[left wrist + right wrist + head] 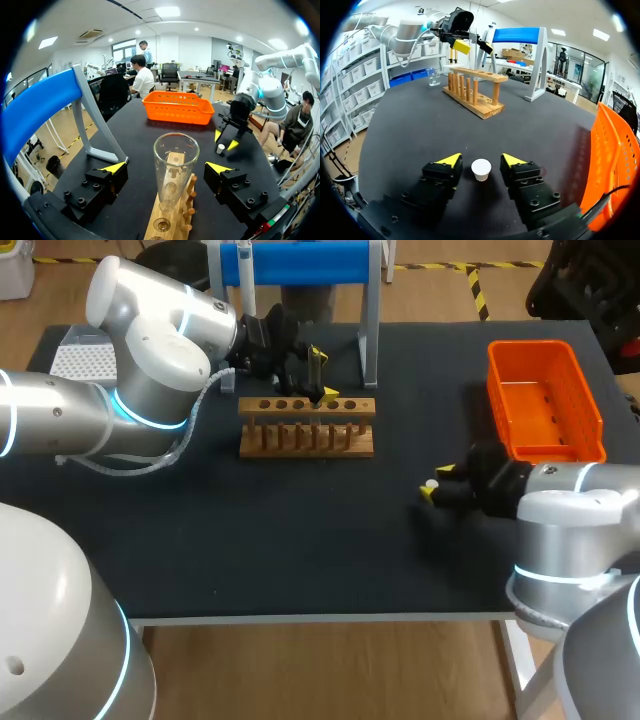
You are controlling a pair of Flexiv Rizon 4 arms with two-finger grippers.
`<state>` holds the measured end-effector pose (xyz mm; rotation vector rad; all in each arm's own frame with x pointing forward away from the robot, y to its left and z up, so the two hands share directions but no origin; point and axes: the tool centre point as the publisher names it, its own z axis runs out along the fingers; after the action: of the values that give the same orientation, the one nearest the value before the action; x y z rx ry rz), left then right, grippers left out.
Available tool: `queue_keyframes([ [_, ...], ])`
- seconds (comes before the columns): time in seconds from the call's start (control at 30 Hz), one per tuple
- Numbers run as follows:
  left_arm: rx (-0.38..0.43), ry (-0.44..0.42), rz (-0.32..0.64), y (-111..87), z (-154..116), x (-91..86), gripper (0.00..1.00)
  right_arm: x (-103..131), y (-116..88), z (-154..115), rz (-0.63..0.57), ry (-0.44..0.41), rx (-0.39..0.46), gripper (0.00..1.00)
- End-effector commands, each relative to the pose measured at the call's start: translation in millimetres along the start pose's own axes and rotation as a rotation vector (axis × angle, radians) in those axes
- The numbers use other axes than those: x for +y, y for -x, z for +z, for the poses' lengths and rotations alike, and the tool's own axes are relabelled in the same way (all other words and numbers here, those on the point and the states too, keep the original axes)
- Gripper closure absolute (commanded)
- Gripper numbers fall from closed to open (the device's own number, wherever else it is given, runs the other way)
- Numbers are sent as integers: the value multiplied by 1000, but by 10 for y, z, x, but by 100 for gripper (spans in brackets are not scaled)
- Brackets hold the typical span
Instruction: Invert the test tube, pick up the pipette, mount the tip to pipette, aspirate from beaker and dispense into the tube, eject the tip, return the pipette, and cap with the stopper.
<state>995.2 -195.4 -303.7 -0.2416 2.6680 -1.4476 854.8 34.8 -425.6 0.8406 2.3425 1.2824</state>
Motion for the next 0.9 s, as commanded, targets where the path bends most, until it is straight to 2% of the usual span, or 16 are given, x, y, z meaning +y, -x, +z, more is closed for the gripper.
queue_keyframes([
  [0.03,2,2,-1,8,1,-3,0,5,-6,29,0,-3,-3,57],
  [0.9,2,2,-1,8,1,-3,0,-32,-7,61,4,-16,2,57],
])
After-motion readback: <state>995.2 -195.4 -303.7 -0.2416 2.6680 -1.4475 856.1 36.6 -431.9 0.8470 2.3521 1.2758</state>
